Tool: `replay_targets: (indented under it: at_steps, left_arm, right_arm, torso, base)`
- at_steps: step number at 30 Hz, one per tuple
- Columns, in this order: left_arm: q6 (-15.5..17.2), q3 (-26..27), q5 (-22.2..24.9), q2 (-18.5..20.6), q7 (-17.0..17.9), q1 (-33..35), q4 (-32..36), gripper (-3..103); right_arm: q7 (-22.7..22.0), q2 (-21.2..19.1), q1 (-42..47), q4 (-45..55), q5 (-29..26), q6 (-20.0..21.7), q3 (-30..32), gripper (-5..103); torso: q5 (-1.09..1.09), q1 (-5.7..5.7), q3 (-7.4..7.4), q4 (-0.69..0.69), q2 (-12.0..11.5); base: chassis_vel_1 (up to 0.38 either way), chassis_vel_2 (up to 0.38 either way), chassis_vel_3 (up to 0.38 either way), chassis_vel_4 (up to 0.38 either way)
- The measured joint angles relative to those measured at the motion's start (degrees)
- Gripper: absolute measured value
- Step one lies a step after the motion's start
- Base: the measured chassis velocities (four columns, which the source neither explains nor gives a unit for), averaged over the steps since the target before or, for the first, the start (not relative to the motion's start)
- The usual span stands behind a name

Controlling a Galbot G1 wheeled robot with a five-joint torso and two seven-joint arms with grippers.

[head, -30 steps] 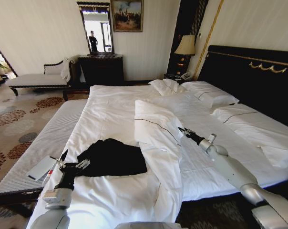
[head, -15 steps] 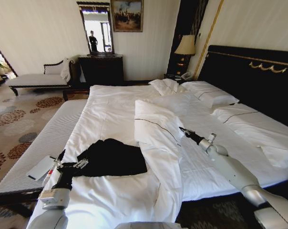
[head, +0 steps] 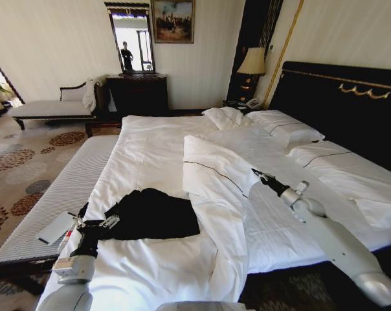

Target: Fold the clothes on the bed.

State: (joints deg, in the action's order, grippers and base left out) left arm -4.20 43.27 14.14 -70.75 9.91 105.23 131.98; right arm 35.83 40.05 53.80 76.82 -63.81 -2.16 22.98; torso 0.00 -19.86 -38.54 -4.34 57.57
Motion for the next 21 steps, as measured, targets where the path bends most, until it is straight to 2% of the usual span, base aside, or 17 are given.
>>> replay_targets:
  at_steps: [5, 9, 12, 13, 16, 18, 21]
  left_arm:
    - [0.0, -0.8, 0.0, 0.1, 0.0, -0.6, 0.0, 100]
    - [-0.1, -0.9, 0.2, 0.1, 0.0, -0.7, 0.1, 100]
    - [-0.1, -1.0, 0.5, 0.4, 0.0, -0.9, 0.3, 100]
    - [-0.1, -1.0, 0.5, 0.4, 0.0, -0.9, 0.3, 100]
    - [-0.1, -1.2, 0.9, 0.8, 0.0, -1.2, 0.4, 100]
    - [-0.1, -1.2, 0.9, 0.8, 0.0, -1.3, 0.4, 100]
    - [-0.2, -1.8, 1.1, 1.0, -0.1, -1.7, 0.4, 100]
  right_arm:
    - [-1.5, -2.2, 7.5, 6.6, -2.2, 0.1, 6.5, 0]
    - [-2.3, -3.3, 12.3, 9.0, -2.6, -0.1, 11.3, 0]
    - [-3.0, -4.6, 18.3, 11.0, -2.9, -0.2, 17.3, 0]
    - [-3.0, -4.6, 18.3, 11.0, -2.9, -0.2, 17.3, 0]
    - [-3.6, -5.7, 25.5, 13.3, -3.5, -0.3, 25.1, 0]
    - [-3.7, -5.8, 26.5, 13.6, -3.6, -0.3, 26.1, 0]
    - [-5.2, -6.0, 33.3, 16.0, -3.6, -0.3, 33.6, 0]
  torso:
    - [0.00, 0.00, 0.00, 0.05, 0.0]
    - [0.00, 0.00, 0.00, 0.05, 0.0]
    - [0.02, 0.00, 0.00, 0.03, 0.0]
    - [0.02, 0.00, 0.00, 0.03, 0.0]
    - [0.01, 0.00, 0.00, 0.01, 0.0]
    - [0.01, 0.00, 0.00, 0.02, 0.0]
    - [0.01, 0.00, -0.01, 0.04, 0.0]
  base:
    - [0.000, 0.000, 0.000, 0.000]
    - [0.000, 0.000, 0.000, 0.000]
    - [0.000, 0.000, 0.000, 0.000]
    - [0.000, 0.000, 0.000, 0.000]
    - [0.000, 0.000, 0.000, 0.000]
    - [0.000, 0.000, 0.000, 0.000]
    - [0.000, 0.000, 0.000, 0.000]
